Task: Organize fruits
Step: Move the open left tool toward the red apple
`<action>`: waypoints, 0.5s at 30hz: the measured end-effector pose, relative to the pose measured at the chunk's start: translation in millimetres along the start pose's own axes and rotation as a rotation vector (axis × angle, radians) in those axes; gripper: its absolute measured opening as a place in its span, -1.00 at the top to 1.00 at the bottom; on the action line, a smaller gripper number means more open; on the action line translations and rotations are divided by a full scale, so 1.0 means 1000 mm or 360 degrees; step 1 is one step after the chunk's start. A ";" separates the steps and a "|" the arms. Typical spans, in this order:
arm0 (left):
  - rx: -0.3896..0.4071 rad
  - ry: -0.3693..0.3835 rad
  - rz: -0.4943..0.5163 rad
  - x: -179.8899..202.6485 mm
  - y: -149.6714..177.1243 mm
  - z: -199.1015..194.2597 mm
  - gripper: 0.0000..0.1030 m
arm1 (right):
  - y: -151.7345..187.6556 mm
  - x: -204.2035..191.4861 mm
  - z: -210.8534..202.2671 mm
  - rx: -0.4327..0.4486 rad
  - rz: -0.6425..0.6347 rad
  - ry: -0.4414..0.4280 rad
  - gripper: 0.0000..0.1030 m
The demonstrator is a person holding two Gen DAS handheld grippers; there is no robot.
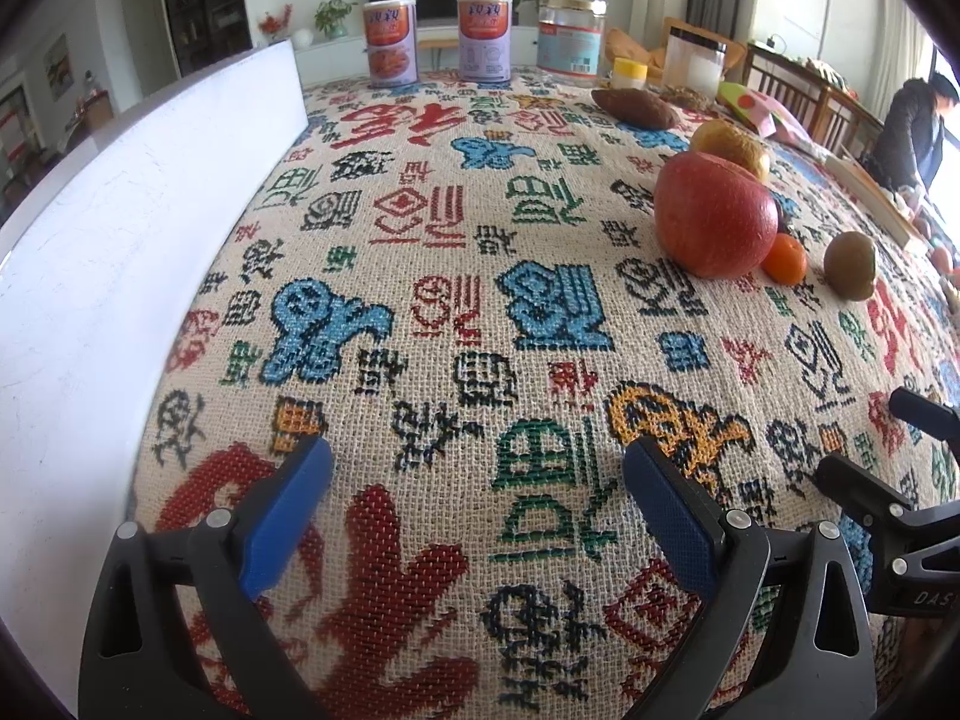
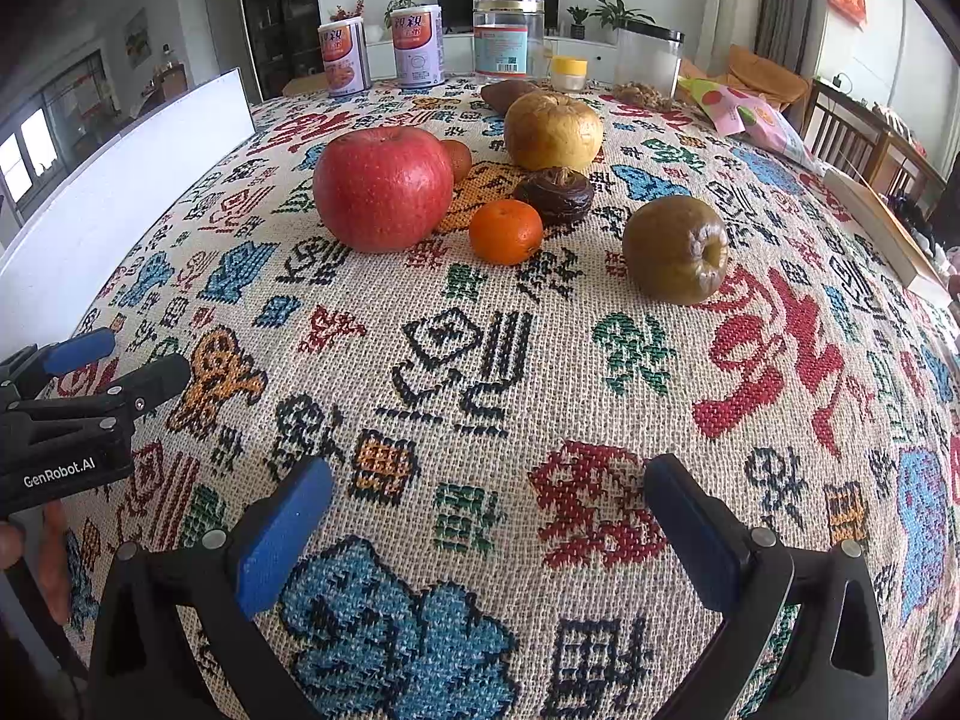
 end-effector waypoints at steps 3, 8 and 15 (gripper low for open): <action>-0.0074 0.0152 0.0001 0.008 -0.014 0.003 -0.90 | 0.001 0.002 0.000 -0.0001 0.0008 0.0013 -1.00; -0.0039 0.0355 0.0049 0.051 -0.068 0.008 -0.91 | 0.004 0.004 -0.002 -0.0003 0.0016 0.0021 -1.00; -0.0075 0.0317 0.0192 0.093 -0.095 0.066 -0.90 | 0.004 0.004 -0.002 -0.0002 0.0015 0.0020 -1.00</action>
Point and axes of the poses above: each gripper's, at about its wrist camera, not at the fingertips, and z roughly the way its jaws point, x to its right, y to its underside, the point moved 8 cm from there along z, roughly the way its jaws point, and after that the axes turned 10 degrees about y, right-handed, at the moved point
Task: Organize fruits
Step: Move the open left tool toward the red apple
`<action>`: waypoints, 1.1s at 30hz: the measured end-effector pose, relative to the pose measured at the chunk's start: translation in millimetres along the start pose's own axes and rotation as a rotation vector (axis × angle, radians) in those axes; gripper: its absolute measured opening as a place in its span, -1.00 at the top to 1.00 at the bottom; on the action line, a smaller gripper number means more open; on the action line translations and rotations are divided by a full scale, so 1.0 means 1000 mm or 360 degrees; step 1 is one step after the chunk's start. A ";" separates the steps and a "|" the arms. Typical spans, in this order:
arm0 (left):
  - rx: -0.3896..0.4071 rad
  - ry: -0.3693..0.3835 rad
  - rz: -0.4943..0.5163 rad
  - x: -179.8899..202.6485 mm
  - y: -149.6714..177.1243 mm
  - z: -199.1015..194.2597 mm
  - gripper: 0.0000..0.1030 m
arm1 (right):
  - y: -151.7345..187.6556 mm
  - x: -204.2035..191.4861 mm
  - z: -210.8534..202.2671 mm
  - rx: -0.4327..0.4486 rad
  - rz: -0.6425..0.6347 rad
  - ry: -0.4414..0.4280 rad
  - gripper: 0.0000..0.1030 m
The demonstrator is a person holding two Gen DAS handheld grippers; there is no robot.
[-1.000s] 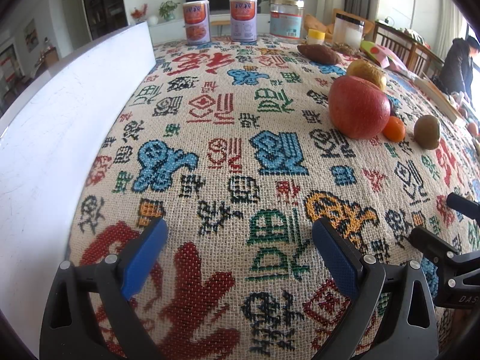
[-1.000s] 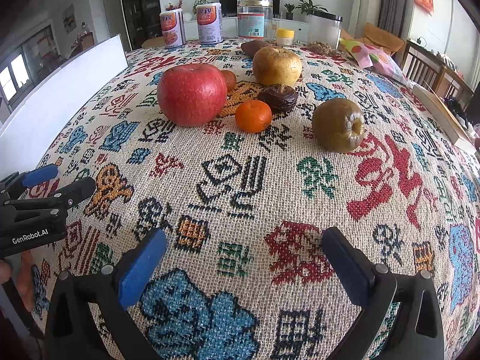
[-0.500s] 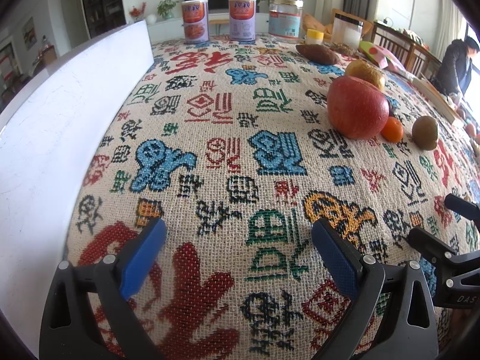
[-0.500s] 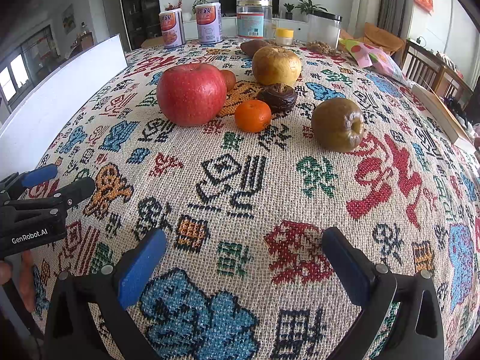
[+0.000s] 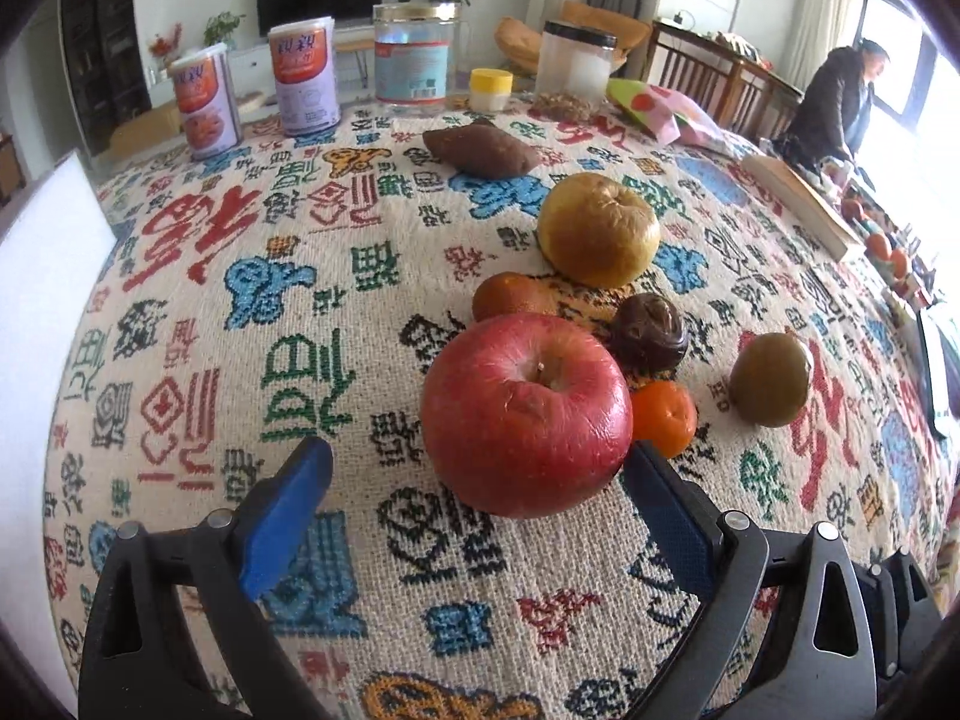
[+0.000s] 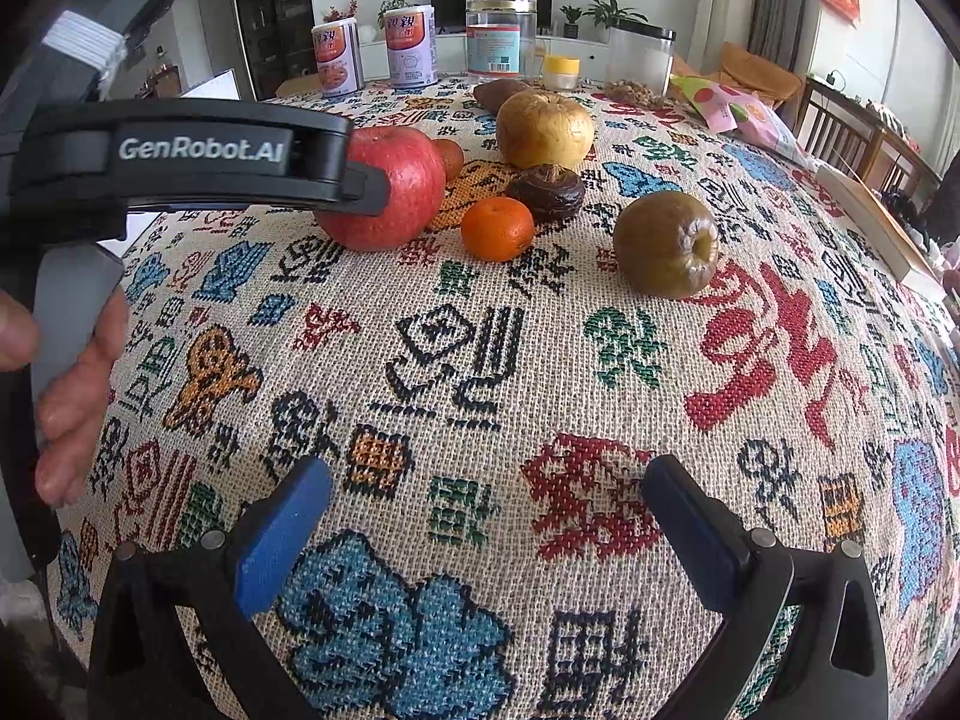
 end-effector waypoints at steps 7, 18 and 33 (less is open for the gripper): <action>0.0065 0.0020 -0.0142 -0.015 0.013 -0.023 -0.36 | -0.001 -0.001 0.001 -0.0001 0.0002 0.0001 -1.00; 0.0175 -0.0269 -0.0325 -0.102 0.086 -0.100 -0.54 | -0.001 0.000 0.000 -0.0001 0.0004 0.0002 -1.00; 0.0086 -0.0479 -0.0322 -0.115 0.090 -0.079 -0.96 | -0.001 -0.001 0.000 -0.0002 0.0003 0.0001 -1.00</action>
Point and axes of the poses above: each gripper's, at about its wrist camera, not at the fingertips, and z roughly the way its jaws point, x to its right, y to its underside, the point moved 8 cm from there along z, roughly the way its jaws point, and after that the axes turned 10 degrees about y, right-handed, at the moved point
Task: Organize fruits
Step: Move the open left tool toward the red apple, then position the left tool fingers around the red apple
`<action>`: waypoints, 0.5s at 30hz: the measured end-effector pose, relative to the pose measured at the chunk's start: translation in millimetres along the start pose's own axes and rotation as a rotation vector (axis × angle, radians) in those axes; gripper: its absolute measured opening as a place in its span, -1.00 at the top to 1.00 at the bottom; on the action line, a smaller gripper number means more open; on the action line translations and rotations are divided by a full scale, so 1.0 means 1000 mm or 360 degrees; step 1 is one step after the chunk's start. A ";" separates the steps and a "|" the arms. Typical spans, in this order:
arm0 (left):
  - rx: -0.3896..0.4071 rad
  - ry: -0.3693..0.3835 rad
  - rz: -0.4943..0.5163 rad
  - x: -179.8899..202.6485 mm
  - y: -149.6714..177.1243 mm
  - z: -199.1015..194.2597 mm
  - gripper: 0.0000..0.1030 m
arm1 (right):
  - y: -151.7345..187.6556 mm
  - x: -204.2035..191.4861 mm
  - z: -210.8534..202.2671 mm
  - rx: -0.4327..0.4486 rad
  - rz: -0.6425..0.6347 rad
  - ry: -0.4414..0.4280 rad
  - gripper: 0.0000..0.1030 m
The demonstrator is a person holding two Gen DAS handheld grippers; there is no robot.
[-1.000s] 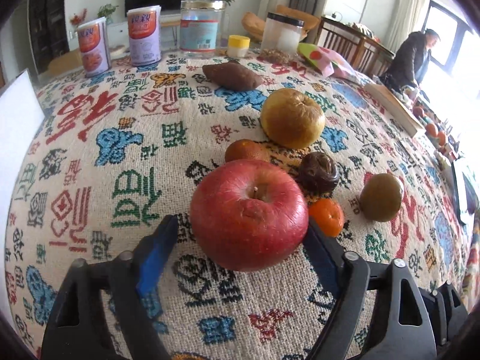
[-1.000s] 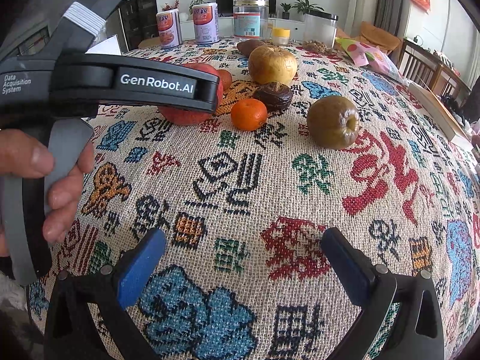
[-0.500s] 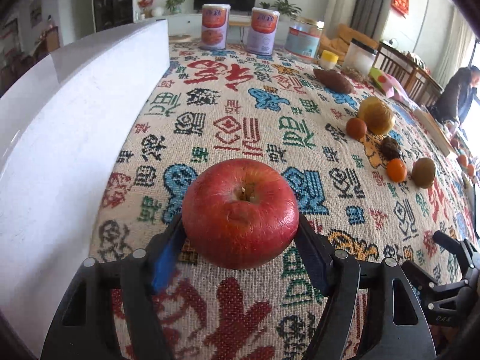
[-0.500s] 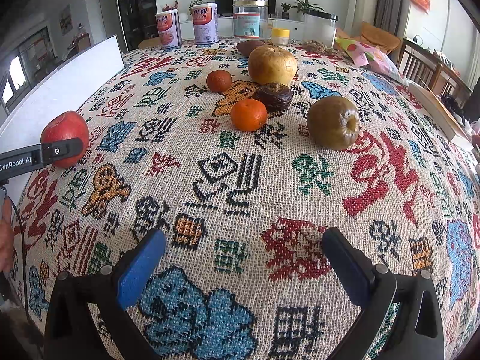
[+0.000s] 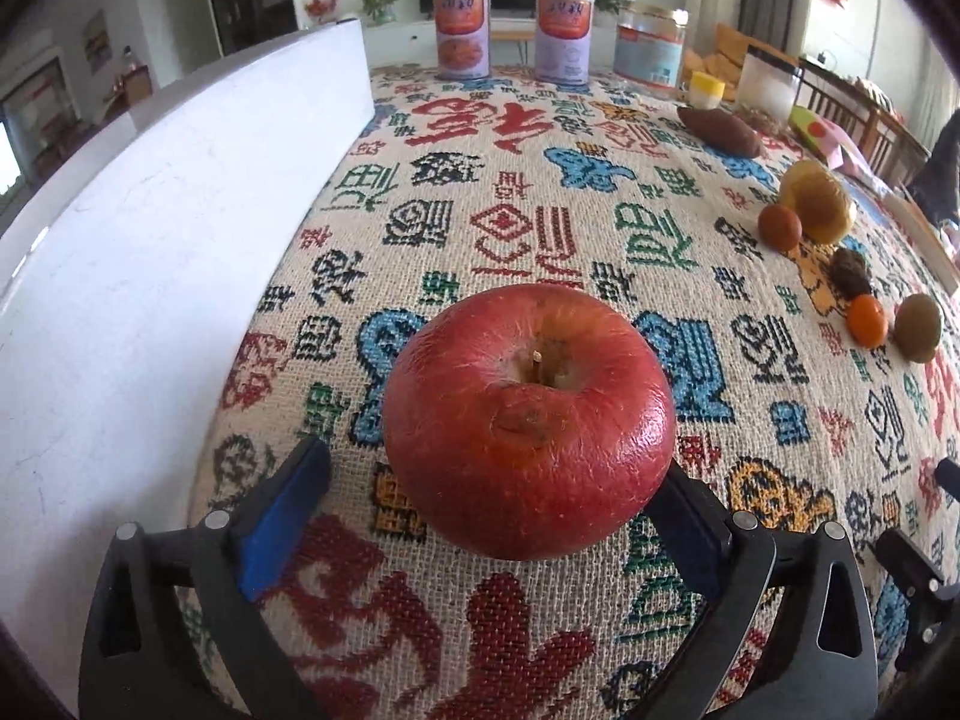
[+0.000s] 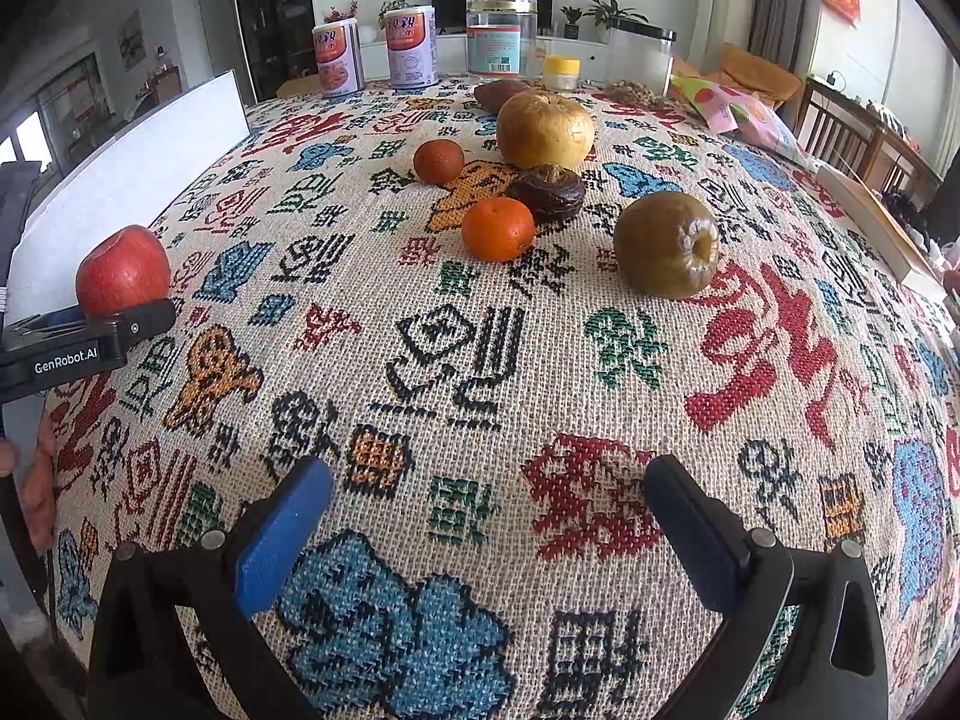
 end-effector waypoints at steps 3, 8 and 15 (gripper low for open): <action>-0.0001 -0.0024 0.0004 0.000 0.000 0.000 -0.99 | 0.000 0.000 0.000 0.0000 0.0000 0.0000 -1.00; -0.0050 -0.0060 0.0123 0.004 0.000 -0.003 -0.99 | 0.000 0.000 0.000 0.0000 0.0001 0.0000 -1.00; -0.0114 0.0067 0.0022 -0.005 0.006 -0.002 -0.99 | 0.000 0.000 0.000 0.0000 0.0001 0.0000 -1.00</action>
Point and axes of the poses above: each gripper's, at about its wrist camera, not at the fingertips, and z roughly the way its jaws point, x to its right, y to its underside, the point moved 8 cm from there along z, roughly the way its jaws point, and after that the axes turned 10 degrees about y, right-handed, at the moved point
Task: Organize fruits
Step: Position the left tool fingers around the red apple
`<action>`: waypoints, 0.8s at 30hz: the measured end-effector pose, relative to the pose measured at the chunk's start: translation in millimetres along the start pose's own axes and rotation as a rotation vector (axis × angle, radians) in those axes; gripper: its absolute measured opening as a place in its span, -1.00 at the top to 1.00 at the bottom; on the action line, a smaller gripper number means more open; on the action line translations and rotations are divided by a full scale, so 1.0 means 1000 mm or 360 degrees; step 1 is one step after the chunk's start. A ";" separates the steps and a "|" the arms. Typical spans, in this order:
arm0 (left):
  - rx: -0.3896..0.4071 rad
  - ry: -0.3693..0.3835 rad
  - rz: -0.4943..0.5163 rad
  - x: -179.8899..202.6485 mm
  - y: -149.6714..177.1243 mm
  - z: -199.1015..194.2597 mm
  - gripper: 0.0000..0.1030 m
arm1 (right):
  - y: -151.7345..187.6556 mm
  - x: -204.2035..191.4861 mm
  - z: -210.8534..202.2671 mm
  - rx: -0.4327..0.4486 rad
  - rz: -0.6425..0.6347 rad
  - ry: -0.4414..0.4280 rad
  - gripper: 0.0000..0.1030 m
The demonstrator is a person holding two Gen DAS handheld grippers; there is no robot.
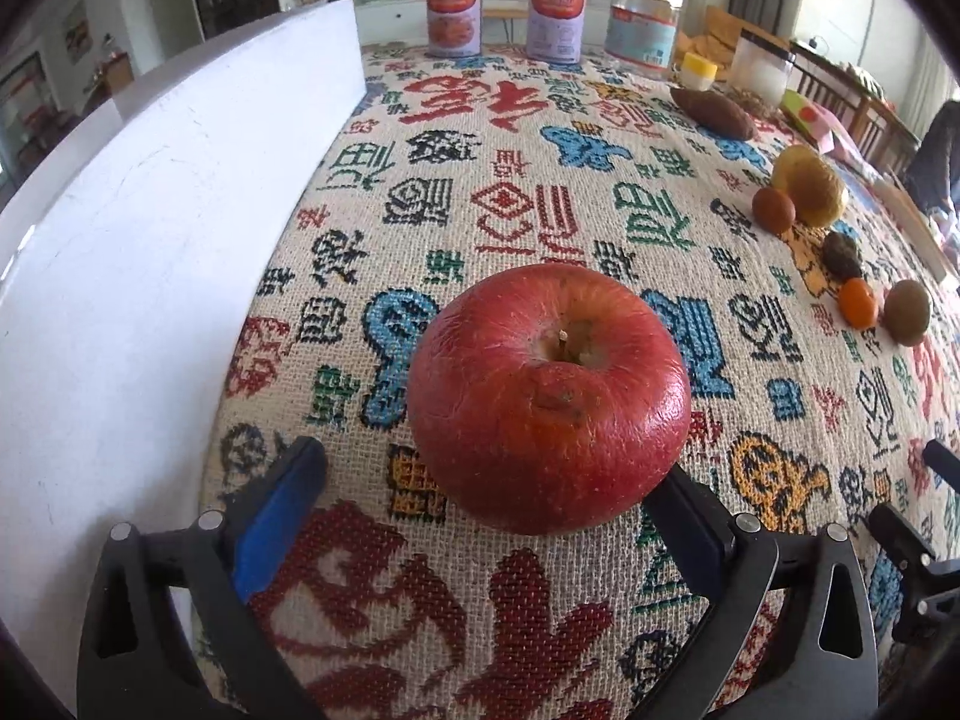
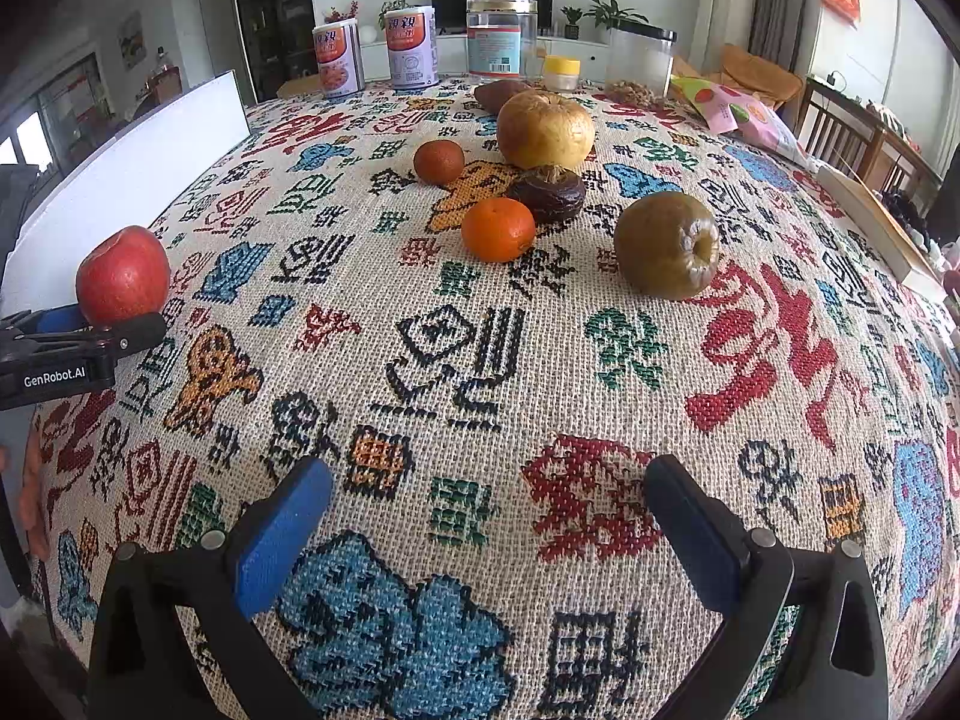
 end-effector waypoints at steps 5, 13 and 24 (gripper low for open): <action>0.0061 -0.0036 -0.0025 0.003 0.003 -0.002 -0.99 | 0.000 0.000 0.000 0.0000 0.0000 0.0000 -1.00; 0.0069 -0.0044 -0.0025 0.001 0.001 -0.001 -0.99 | 0.000 0.000 0.000 0.0000 0.0000 0.0000 -1.00; 0.0068 -0.0045 -0.0025 0.002 0.000 -0.001 -0.99 | 0.000 0.000 0.000 0.0000 0.0000 -0.0001 -1.00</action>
Point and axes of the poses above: each gripper's, at about its wrist camera, not at the fingertips, and z roughly the way its jaws point, x to its right, y to its underside, the point moved 8 cm from there along z, roughly the way its jaws point, and after that the axes turned 10 degrees about y, right-handed, at the moved point
